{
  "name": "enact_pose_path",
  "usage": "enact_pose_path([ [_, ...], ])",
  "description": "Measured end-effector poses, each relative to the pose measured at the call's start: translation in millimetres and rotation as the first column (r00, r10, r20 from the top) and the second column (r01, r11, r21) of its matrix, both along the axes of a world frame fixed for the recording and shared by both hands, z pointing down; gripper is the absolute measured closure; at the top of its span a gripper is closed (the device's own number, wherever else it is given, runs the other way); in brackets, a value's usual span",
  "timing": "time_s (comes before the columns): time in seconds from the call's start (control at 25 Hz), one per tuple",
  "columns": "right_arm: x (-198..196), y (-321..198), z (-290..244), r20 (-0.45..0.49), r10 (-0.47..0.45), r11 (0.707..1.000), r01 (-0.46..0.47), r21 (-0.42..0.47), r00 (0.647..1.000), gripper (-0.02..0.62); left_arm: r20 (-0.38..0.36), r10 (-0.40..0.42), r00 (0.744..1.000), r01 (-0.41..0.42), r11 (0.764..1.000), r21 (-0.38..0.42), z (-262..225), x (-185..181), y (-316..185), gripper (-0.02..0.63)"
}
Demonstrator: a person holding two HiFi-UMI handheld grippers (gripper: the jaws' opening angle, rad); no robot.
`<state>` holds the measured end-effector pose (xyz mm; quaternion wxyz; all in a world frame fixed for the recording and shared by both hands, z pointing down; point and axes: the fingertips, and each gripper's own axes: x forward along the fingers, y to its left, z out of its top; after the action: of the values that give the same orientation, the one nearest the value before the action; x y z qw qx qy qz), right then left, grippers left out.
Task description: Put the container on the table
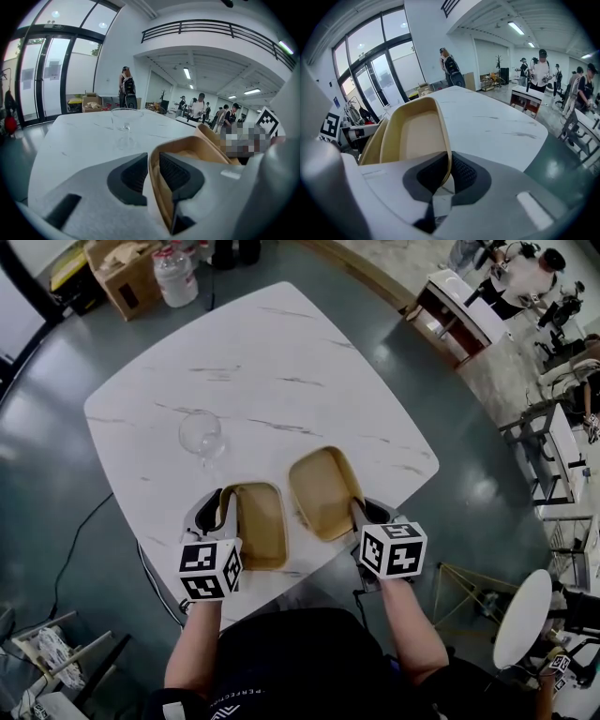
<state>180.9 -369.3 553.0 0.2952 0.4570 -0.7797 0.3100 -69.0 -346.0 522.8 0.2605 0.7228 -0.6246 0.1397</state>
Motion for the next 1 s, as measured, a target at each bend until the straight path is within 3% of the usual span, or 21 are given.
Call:
enact_pose_path([
  [0.32,-3.4,-3.7,-4.2,0.018,0.002,1.0,-0.003,0.027,1.0,0.562,0.026,0.032,0.999,-0.032,0.999,0.003,-2.5,4.4,-0.5,0.528],
  [0.52,-4.0,-5.2,-11.1,0.047,0.003,0.998,-0.006,0.056,0.999,0.485,0.019,0.033,0.999,-0.033,0.999,0.012,-6.0,7.6,1.8,0.525],
  [1.0,4.9,2.6,-26.7,0.066,0.014,0.994,-0.021,0.107,0.998,0.495,0.022,0.041,0.999,-0.043,0.997,0.063,-24.2,8.2,15.1,0.545],
])
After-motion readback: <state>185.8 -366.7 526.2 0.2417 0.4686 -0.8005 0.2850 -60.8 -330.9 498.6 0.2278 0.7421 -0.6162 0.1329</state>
